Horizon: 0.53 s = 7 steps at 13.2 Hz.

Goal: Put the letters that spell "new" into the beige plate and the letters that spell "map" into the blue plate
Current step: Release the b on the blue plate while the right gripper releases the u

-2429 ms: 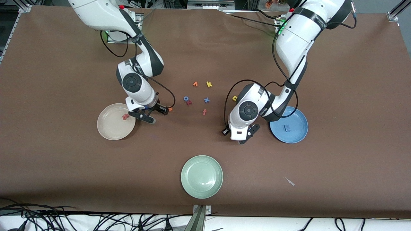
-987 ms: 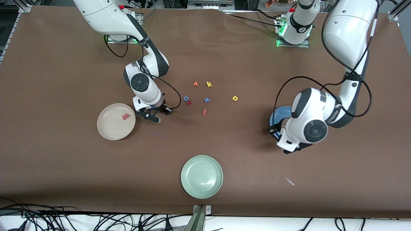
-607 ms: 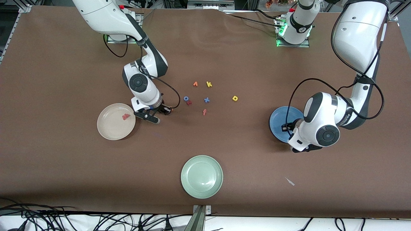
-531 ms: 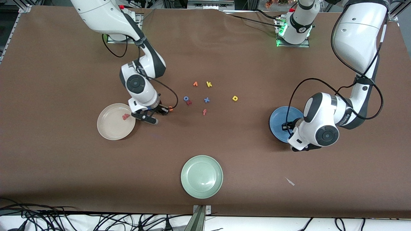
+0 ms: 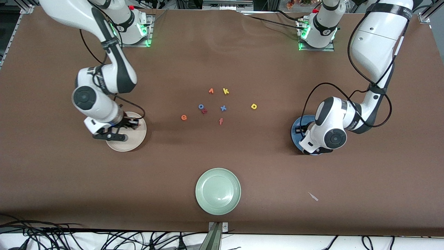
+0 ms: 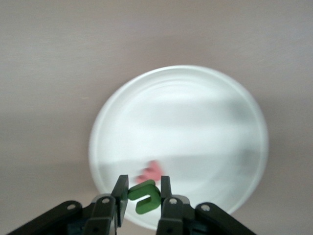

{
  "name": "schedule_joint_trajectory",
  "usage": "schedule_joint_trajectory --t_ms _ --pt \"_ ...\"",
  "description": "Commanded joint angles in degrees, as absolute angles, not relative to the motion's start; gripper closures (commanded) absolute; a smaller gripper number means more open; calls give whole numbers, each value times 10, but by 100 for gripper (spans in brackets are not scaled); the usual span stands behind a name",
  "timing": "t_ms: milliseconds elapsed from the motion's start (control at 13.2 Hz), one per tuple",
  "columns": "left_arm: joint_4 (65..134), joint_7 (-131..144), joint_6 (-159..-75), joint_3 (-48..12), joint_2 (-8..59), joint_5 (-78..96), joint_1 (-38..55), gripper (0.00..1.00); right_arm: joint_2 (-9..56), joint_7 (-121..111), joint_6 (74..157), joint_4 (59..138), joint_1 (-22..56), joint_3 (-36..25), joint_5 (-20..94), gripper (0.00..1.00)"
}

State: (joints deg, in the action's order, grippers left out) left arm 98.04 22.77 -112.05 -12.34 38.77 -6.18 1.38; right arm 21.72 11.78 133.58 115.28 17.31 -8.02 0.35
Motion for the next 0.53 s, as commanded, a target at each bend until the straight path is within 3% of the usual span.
schedule_joint_trajectory --t_ms 0,152,455 --pt "1000 225 -1098 -128 321 -75 19 0 210 97 1333 1171 176 -91 0 72" --pt "994 228 -1064 -155 281 -69 20 0 211 103 1333 1172 176 -91 3 56" --pt "1002 348 -1068 -264 279 -66 26 0 212 131 1333 1171 176 -84 9 49"
